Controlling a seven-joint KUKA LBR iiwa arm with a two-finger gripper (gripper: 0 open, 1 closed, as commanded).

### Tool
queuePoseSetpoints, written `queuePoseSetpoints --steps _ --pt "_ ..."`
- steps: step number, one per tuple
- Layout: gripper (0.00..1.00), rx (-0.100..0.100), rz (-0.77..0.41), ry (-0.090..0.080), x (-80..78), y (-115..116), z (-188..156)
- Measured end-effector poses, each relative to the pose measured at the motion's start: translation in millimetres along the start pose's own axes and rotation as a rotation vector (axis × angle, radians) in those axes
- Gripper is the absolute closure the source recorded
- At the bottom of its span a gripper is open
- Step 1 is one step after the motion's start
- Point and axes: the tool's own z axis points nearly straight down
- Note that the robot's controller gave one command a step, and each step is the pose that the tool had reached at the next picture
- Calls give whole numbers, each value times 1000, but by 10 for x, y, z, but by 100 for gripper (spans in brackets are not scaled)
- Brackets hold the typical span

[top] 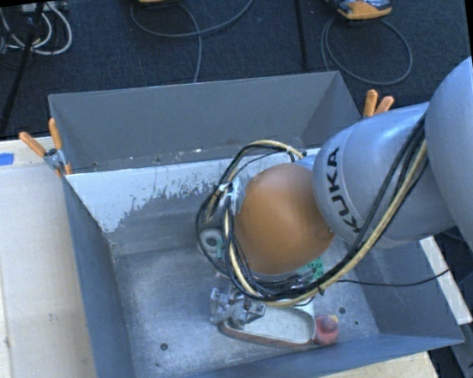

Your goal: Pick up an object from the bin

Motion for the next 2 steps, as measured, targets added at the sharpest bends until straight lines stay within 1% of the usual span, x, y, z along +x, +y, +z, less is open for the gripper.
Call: queuePoseSetpoints --steps 1,2 --pt "100 -12 4 22 -15 1 -47" --pt "100 -11 9 25 -25 2 -240"
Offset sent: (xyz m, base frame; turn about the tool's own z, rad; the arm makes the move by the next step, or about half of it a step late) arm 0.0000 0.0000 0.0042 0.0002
